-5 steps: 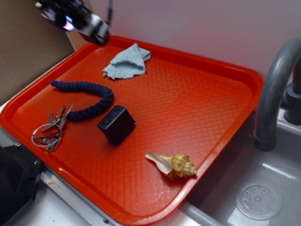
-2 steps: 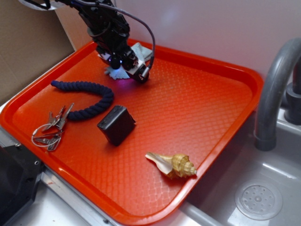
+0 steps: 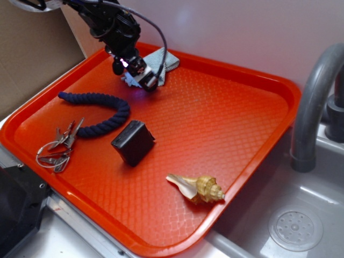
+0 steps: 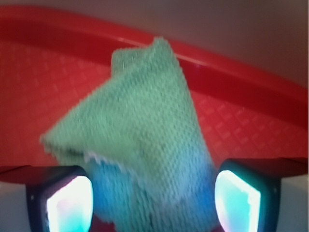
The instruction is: Grab the blue cloth.
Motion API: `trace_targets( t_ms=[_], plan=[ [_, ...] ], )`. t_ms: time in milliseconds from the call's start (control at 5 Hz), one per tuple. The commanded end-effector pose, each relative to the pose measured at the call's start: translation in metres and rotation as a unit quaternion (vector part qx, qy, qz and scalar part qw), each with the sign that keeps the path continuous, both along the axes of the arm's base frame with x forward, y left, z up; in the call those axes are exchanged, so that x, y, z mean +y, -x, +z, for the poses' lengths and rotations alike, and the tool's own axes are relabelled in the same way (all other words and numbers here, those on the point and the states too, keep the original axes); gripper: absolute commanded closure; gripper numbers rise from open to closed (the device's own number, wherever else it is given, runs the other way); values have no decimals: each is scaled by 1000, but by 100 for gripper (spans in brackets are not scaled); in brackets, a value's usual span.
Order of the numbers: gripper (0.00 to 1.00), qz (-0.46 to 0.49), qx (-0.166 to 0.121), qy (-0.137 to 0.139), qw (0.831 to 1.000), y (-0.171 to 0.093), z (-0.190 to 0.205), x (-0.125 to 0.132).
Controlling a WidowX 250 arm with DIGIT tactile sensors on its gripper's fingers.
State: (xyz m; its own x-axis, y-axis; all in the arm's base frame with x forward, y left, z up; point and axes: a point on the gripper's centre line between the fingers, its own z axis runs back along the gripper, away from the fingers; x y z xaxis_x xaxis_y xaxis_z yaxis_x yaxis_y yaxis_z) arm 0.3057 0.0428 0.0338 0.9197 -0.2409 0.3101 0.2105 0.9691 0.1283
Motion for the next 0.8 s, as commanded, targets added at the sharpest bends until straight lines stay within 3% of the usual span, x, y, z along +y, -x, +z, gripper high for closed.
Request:
trace_targets(
  t_ms=[0, 200, 600],
  plan=[
    [0, -88, -68, 69, 991, -12, 53, 10],
    [0, -125, -46, 96, 986, -20, 32, -4],
    [0, -150, -17, 74, 986, -15, -2, -19]
  ],
)
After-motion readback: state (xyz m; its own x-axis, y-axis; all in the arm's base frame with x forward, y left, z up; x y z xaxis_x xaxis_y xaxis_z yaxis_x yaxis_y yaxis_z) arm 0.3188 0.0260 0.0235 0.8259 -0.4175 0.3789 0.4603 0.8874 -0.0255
